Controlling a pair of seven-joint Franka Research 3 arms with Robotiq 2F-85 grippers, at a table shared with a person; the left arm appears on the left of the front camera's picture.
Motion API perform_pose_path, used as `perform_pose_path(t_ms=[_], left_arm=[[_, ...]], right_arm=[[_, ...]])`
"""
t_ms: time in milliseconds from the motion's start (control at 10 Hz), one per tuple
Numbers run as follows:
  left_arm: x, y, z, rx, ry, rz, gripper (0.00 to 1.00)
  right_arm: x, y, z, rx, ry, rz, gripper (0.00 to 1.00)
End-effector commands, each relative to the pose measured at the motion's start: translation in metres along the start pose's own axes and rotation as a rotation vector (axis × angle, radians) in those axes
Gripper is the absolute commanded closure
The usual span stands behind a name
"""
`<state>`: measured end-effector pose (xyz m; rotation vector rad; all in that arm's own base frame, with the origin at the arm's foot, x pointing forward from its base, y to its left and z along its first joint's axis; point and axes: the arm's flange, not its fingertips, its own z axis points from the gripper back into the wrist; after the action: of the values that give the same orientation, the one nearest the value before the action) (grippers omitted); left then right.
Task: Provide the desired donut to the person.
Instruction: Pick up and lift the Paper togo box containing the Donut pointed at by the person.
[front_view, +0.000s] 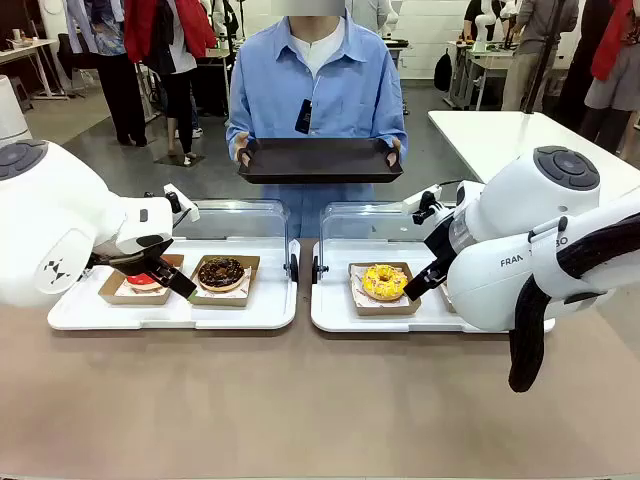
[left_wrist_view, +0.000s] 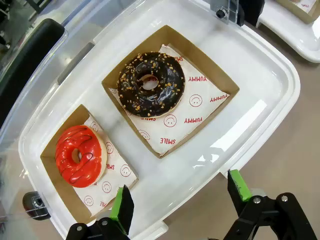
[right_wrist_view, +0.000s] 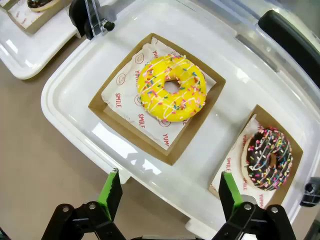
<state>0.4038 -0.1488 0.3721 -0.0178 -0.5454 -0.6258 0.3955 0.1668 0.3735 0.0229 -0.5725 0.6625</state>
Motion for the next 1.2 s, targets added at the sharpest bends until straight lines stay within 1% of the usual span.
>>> perform_pose_path(t_ms=[0, 1100], left_arm=[[-0.0001, -0.0001, 0.0, 0.0, 0.0, 0.0, 0.0], [-0.0001, -0.0001, 0.0, 0.0, 0.0, 0.0, 0.0]], right_arm=[[0.0, 0.0, 0.0, 0.0, 0.0, 0.0, 0.0], [0.0, 0.0, 0.0, 0.0, 0.0, 0.0, 0.0]])
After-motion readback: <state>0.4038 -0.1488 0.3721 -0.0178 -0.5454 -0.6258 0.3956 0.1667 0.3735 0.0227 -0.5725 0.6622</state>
